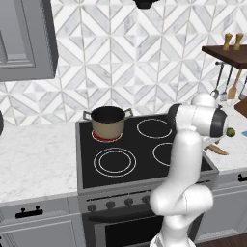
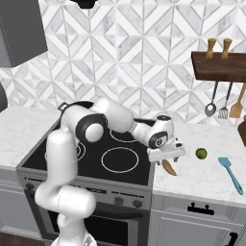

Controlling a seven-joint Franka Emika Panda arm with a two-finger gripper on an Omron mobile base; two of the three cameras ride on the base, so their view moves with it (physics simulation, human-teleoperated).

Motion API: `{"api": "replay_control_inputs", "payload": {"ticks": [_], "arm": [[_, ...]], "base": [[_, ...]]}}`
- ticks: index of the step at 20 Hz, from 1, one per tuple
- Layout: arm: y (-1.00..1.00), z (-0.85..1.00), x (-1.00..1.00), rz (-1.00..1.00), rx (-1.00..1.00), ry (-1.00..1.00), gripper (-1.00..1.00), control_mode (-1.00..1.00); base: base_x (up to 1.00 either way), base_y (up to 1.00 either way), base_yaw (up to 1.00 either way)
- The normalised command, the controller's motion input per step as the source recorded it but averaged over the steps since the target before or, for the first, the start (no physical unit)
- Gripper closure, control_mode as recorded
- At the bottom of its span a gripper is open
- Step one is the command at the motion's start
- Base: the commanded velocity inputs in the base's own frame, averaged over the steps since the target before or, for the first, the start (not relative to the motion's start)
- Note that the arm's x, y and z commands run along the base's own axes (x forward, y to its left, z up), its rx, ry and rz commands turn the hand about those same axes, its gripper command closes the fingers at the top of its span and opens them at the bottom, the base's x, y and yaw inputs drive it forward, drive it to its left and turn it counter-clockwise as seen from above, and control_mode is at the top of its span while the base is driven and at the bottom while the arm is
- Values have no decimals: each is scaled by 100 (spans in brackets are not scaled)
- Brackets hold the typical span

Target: Put the lime and sweet potato in the pot. Retrieve the spatula and lightly stir the vegetables in the pot.

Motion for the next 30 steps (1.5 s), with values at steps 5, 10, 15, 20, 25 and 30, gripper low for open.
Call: {"api": "replay_control_inputs", "payload": {"ticks": [5,10,15,20,25,30], "arm": [[0,-20,-10,8,0,0,100,-100],[2,0,-58,9,0,-2,100,-100],[44,53,-46,4,-2,-18,100,-100],[100,100,-13,4,-11,-24,100,-100],[100,93,0,17,0,-1,100,-100],[100,99,0,23,10,0,100,-100]], "base": [[0,0,0],[0,0,0],[0,0,0],[0,0,0],[0,0,0],[0,0,0]]}}
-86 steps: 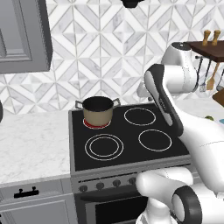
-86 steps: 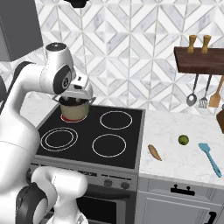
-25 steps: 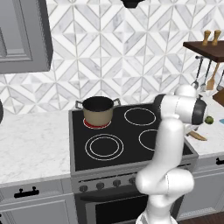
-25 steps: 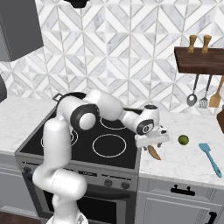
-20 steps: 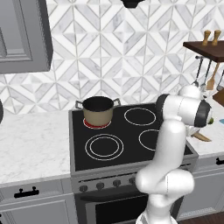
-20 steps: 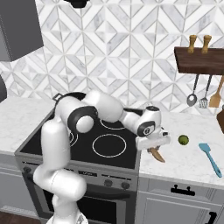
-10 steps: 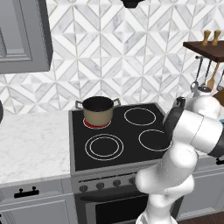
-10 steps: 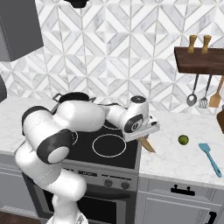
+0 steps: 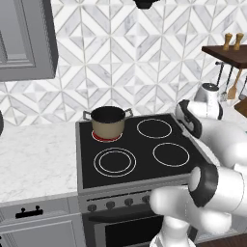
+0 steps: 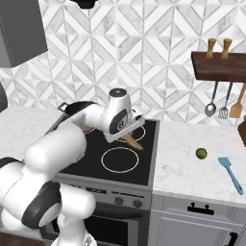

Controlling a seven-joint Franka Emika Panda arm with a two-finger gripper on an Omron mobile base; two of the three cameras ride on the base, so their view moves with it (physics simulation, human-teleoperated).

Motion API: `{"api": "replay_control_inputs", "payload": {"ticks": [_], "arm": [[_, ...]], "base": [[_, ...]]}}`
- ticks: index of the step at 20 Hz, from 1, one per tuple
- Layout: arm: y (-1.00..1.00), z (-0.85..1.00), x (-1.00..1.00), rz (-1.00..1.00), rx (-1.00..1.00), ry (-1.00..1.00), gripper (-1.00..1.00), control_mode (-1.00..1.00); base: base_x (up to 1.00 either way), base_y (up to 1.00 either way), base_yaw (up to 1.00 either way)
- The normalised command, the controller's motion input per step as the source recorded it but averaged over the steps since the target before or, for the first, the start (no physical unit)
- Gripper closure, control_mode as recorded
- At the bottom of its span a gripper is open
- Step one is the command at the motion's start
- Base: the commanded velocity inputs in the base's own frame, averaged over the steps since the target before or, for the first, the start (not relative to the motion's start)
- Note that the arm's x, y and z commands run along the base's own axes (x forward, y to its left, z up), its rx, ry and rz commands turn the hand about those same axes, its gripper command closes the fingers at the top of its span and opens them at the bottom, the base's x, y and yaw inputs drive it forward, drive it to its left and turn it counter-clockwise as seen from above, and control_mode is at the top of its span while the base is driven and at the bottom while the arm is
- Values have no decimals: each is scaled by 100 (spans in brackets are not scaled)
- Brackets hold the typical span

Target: Put the lime and sweet potato in the pot. Retrieve the spatula and lightly stir the vegetables in the pot.

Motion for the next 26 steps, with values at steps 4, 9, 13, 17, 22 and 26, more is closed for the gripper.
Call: {"api": "replay_control_inputs", "payload": {"ticks": [4,9,13,17,22,26], "arm": [[100,82,0,22,22,10,100,-100],[100,14,9,20,17,0,100,-100],[100,16,46,20,17,-10,100,-100],[99,68,89,12,21,-2,100,-100],[80,75,77,2,14,0,100,-100],[58,6,84,0,7,0,100,-100]], "base": [[0,0,0],[0,0,0],[0,0,0],[0,0,0],[0,0,0],[0,0,0]]}}
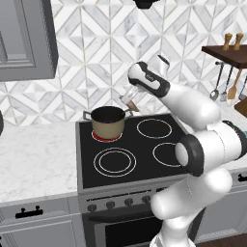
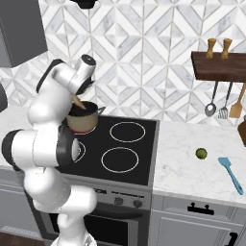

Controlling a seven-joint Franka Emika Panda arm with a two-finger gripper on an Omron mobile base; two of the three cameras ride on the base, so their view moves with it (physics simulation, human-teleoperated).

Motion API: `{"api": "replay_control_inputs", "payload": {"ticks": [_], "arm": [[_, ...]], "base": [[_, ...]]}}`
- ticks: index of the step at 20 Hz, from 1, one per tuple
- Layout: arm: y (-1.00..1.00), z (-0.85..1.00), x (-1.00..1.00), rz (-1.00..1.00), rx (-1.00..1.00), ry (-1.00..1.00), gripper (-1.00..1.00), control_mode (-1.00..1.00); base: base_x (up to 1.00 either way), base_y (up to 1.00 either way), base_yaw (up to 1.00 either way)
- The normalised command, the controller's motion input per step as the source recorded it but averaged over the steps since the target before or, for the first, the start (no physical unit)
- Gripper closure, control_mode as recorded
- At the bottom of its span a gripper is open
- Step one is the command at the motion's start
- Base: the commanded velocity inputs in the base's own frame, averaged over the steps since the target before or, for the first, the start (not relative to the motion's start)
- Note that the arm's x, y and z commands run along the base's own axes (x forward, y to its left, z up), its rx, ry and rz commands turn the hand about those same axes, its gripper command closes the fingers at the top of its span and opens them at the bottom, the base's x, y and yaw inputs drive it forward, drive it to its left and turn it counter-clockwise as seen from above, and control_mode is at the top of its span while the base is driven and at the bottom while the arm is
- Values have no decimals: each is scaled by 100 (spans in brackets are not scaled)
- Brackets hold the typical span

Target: Put the lime and sweet potato in the pot. Retrieve the spatula and lightly stir the vegetables in the pot.

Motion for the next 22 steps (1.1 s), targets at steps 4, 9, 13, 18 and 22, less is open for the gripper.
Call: {"api": "replay_control_inputs", "payload": {"ticks": [4,9,13,18,22], "arm": [[36,-37,57,0,0,-1,100,-100],[44,-47,34,0,0,-10,100,-100],[20,-49,18,0,0,-18,100,-100],[17,-44,41,-1,0,-18,100,-100],[13,-44,41,-4,0,-6,100,-100]], "base": [[0,0,0],[0,0,0],[0,0,0],[0,0,0],[0,0,0]]}}
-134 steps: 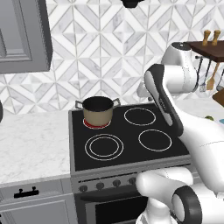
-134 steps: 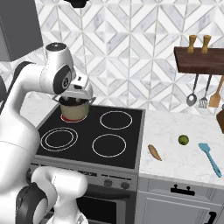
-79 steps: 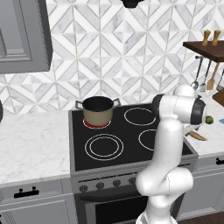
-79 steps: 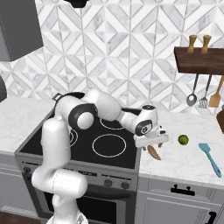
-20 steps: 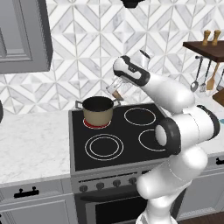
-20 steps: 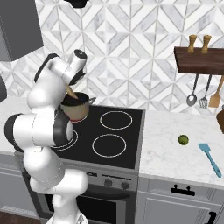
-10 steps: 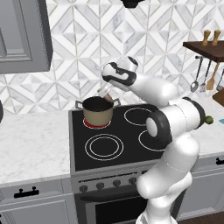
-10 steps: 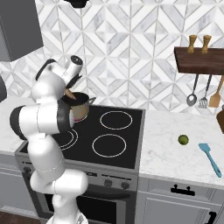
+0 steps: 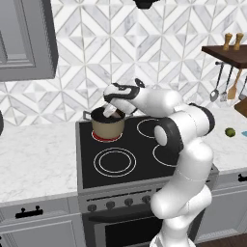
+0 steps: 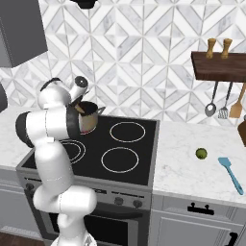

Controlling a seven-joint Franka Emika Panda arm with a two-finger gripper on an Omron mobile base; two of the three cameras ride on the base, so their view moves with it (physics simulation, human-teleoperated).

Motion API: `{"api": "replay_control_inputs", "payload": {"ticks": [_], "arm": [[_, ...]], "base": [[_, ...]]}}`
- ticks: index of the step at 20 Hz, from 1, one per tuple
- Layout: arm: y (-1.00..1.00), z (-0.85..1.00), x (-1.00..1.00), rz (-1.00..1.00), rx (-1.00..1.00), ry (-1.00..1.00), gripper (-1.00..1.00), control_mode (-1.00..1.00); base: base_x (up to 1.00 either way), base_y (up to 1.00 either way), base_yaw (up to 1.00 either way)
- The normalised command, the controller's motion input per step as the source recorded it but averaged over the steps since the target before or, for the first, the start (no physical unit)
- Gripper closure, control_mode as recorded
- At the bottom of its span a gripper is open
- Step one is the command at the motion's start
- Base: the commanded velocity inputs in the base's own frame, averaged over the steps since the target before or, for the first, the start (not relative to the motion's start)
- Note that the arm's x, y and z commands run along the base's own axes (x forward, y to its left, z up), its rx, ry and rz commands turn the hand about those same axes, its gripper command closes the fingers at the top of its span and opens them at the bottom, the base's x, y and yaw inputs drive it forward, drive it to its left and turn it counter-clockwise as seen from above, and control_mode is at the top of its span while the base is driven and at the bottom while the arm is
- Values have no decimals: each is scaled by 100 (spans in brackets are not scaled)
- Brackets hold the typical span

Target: Put the lime and sweet potato in the pot. Retrieve the spatula and lightly stir the vegetables in the pot.

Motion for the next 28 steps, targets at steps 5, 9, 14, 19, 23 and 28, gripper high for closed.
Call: {"api": "replay_control_inputs", "payload": {"ticks": [5,9,14,19,23,28], "arm": [[1,-17,34,-6,0,0,100,-100],[1,-13,42,-7,0,0,100,-100],[16,0,40,-2,0,-2,100,-100],[31,-14,33,0,0,0,100,-100],[19,-25,36,0,0,0,100,-100],[4,-13,28,-1,0,0,100,-100]], "base": [[0,0,0],[0,0,0],[0,0,0],[0,0,0],[0,0,0],[0,0,0]]}}
